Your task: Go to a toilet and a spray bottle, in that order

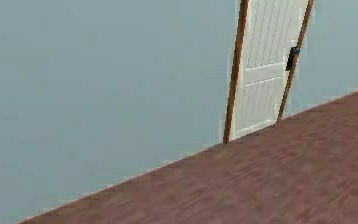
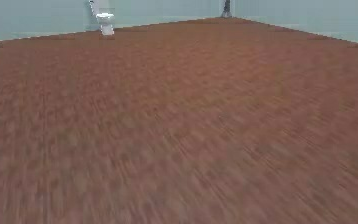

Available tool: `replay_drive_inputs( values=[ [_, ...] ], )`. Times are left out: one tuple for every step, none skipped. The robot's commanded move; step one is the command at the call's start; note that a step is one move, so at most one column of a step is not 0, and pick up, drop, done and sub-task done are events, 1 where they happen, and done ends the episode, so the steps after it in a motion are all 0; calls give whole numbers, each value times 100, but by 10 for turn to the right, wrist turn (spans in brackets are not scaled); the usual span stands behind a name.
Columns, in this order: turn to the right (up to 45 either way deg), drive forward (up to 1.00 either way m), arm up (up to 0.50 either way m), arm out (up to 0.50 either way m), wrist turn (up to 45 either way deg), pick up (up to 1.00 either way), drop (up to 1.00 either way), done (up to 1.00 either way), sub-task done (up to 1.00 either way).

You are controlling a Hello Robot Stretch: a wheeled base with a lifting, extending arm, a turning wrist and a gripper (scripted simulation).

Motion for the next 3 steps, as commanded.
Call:
replay_drive_inputs(
  values=[
    [450, 0, 0, 0, 0, 0, 0, 0, 0],
    [210, 0, 0, 0, 0, 0, 0, 0, 0],
    [0, 100, 0, 0, 0, 0, 0, 0, 0]
  ],
)
